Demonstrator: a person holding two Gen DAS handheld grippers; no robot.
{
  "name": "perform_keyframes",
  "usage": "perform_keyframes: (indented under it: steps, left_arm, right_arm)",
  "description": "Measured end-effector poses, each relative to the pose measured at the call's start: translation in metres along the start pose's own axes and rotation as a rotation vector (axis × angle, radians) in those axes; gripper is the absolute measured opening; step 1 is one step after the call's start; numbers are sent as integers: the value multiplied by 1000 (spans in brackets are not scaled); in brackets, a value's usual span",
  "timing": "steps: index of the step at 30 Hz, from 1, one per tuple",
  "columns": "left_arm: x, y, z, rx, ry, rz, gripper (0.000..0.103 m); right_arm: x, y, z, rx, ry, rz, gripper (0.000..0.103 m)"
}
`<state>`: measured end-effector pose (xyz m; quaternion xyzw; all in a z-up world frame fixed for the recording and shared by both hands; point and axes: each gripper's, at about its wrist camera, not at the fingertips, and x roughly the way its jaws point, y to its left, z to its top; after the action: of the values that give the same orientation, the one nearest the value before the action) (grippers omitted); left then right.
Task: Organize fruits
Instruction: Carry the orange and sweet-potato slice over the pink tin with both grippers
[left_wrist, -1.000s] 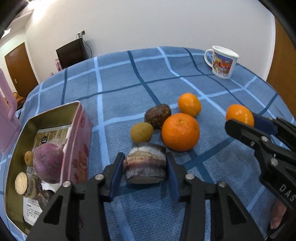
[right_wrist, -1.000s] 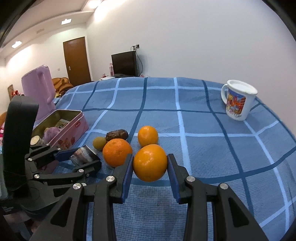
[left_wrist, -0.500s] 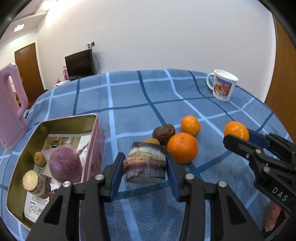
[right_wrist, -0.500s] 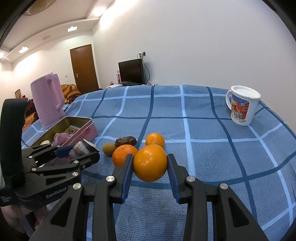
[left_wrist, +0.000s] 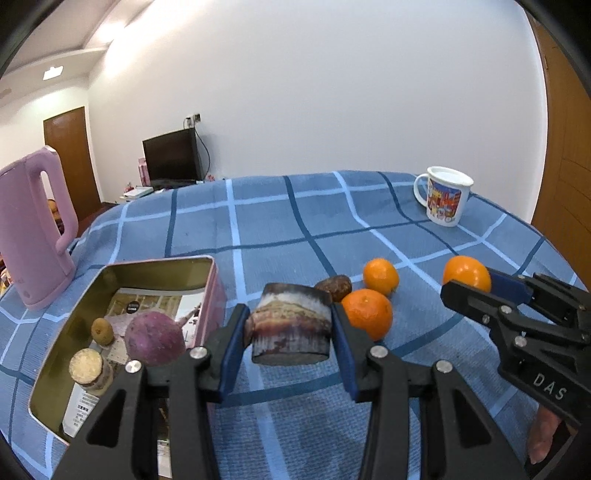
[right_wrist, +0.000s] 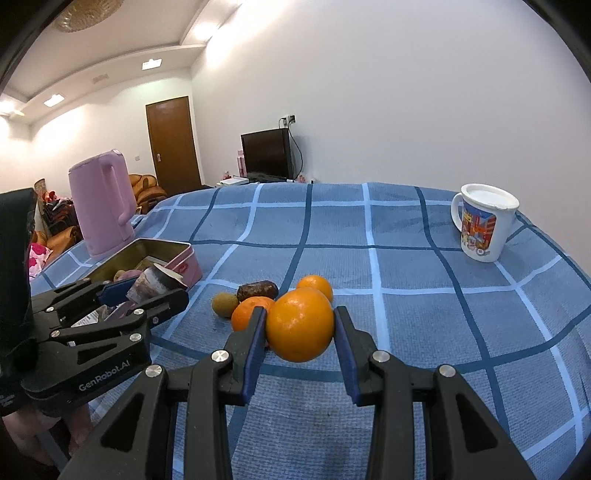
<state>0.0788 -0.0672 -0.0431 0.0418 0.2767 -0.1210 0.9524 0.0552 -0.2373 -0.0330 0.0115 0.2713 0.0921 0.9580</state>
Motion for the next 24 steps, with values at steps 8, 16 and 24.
perform_keyframes:
  steps: [8,16,24]
  left_arm:
    - [-6,0,0,-1,-31,9,46]
    - [-13,0,-2,0,-71,16,46]
    - [-20,0,-3,3,-103,21,46]
  right_arm:
    - [-6,3,0,-14,-29,6,38]
    - [-13,7,-1,-33,-65,17,38]
    - [-18,9,-1,-45,-89,22,38]
